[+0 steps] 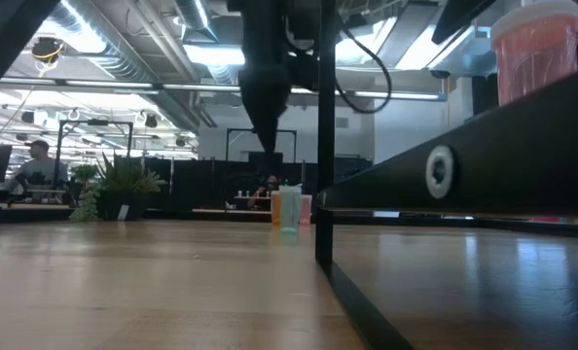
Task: Pick and place medicine bottles onto shelf by color
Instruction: Put the blue pill bottle on the shelf aligned with the other blue pill bottles
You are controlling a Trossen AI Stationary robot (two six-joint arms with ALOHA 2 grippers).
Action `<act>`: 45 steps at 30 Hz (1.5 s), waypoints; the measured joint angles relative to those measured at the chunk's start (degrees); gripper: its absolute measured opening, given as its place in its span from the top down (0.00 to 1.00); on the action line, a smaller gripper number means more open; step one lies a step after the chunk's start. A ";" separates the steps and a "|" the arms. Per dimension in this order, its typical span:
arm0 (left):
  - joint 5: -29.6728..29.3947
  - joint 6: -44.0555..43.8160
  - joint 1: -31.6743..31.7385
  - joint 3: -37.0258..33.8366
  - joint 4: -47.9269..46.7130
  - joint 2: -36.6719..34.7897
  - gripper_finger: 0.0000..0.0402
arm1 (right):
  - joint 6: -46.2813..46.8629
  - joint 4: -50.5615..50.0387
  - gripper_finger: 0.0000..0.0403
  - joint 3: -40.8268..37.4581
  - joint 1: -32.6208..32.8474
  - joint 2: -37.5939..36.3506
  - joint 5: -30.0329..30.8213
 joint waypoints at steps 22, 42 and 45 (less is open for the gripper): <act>-3.01 -15.84 -9.84 -13.68 -0.96 -23.47 0.37 | 0.00 2.92 0.38 -0.02 0.01 -0.01 -0.08; -13.67 -30.36 -24.96 -35.26 8.76 -46.70 0.37 | -5.12 13.22 0.38 0.00 -1.37 0.00 -1.75; -14.84 -30.48 -25.73 -36.38 9.51 -47.66 0.37 | -12.16 17.05 0.38 0.00 -3.87 0.30 -5.97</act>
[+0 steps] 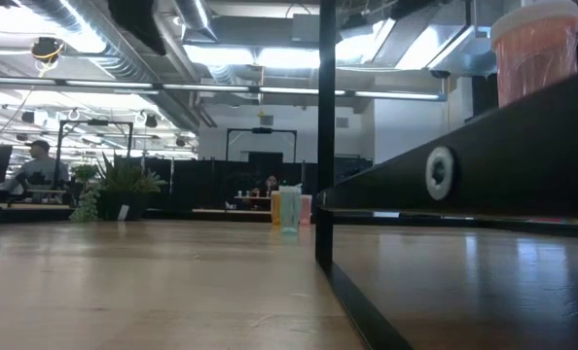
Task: Pick and place medicine bottles onto shelf by color
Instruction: Put the blue pill bottle on the shelf aligned with the other blue pill bottles
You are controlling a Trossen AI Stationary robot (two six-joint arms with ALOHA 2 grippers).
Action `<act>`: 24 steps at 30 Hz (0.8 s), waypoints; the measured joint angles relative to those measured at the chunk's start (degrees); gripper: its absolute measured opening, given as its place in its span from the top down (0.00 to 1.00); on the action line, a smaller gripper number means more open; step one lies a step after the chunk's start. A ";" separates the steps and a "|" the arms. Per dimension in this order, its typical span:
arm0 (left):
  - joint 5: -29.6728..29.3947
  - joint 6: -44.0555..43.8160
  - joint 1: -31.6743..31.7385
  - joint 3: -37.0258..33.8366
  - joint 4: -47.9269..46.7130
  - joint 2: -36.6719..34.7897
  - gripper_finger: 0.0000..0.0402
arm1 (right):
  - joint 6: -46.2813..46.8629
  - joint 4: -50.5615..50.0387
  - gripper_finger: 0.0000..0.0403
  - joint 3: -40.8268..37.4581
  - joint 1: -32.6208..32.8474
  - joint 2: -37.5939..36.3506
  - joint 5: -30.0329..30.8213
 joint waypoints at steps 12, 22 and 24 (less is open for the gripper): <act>-1.08 -1.49 -1.66 -2.74 -0.20 -1.76 0.37 | -25.44 12.48 0.38 0.00 -16.57 7.81 -14.64; -1.11 -1.57 -1.66 -2.75 -0.32 -1.74 0.37 | -31.37 19.27 0.38 0.02 -23.81 19.57 -22.17; -1.09 -1.70 -1.66 -2.75 -0.32 -1.74 0.37 | -31.86 20.35 0.38 0.02 -24.65 21.73 -23.60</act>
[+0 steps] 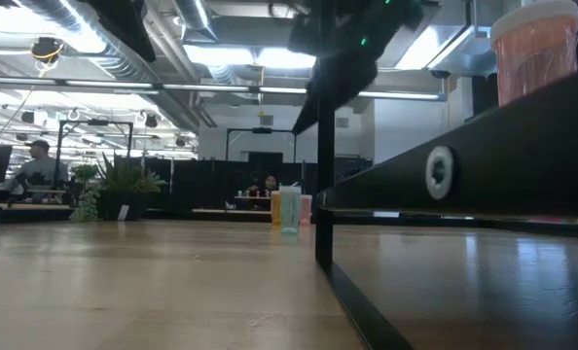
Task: Pick and place medicine bottles onto shelf by color
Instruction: Put the blue pill bottle on the shelf aligned with the other blue pill bottles
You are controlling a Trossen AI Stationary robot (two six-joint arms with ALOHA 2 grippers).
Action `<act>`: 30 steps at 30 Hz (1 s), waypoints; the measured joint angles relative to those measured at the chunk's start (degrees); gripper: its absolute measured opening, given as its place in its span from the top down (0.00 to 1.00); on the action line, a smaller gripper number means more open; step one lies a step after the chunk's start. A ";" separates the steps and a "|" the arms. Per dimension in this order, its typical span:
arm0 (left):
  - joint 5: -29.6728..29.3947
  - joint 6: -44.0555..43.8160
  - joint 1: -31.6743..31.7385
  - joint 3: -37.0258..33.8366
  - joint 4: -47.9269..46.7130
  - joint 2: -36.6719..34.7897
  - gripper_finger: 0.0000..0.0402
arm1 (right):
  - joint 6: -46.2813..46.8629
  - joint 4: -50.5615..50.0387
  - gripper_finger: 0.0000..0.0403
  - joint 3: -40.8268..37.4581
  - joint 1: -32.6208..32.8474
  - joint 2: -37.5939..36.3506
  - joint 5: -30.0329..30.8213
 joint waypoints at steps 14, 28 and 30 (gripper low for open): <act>0.04 -1.45 0.00 0.00 -0.51 0.02 0.37 | -1.01 4.82 0.38 0.00 -3.30 8.64 -2.91; 0.04 -1.73 0.00 0.00 -1.29 0.02 0.37 | -1.05 5.23 0.38 0.00 -3.56 11.49 -2.93; 0.04 -1.73 0.00 0.00 -1.30 0.02 0.37 | -1.05 5.17 0.38 0.00 -3.58 11.63 -2.92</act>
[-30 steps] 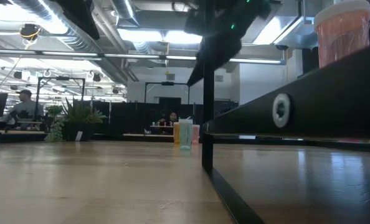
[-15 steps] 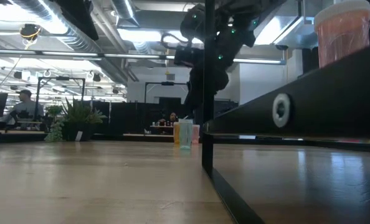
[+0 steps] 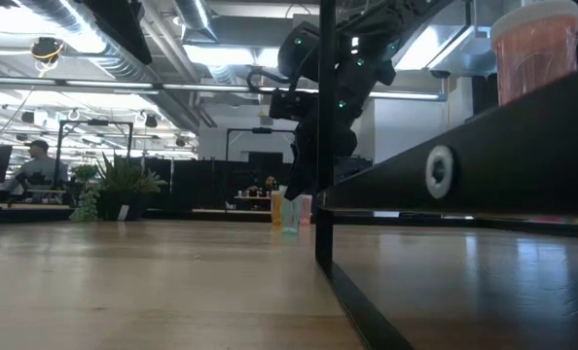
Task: Pick and place medicine bottles onto shelf by color
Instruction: Put the blue pill bottle on the shelf aligned with the other blue pill bottles
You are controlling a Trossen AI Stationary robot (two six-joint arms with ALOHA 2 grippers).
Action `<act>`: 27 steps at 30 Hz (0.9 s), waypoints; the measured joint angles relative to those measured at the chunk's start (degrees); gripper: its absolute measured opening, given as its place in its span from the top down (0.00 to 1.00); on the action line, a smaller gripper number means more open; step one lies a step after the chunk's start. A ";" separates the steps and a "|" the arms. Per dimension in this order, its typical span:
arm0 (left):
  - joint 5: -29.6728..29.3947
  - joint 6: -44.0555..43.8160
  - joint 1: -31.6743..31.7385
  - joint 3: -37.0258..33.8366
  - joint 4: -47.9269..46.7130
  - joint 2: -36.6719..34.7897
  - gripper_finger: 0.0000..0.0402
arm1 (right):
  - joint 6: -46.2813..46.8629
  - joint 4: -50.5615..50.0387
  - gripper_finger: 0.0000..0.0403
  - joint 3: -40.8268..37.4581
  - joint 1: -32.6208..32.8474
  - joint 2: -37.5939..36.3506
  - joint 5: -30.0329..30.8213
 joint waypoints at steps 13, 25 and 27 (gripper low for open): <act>0.00 -0.04 0.00 0.00 0.01 0.00 0.37 | -0.15 0.00 0.49 0.00 0.01 0.00 0.02; 1.09 0.02 0.00 0.02 0.01 0.00 0.37 | -0.39 0.02 0.67 0.00 0.01 0.00 0.06; 1.11 0.02 0.00 0.02 0.01 0.00 0.37 | -0.39 0.02 0.68 0.00 0.01 -0.01 0.08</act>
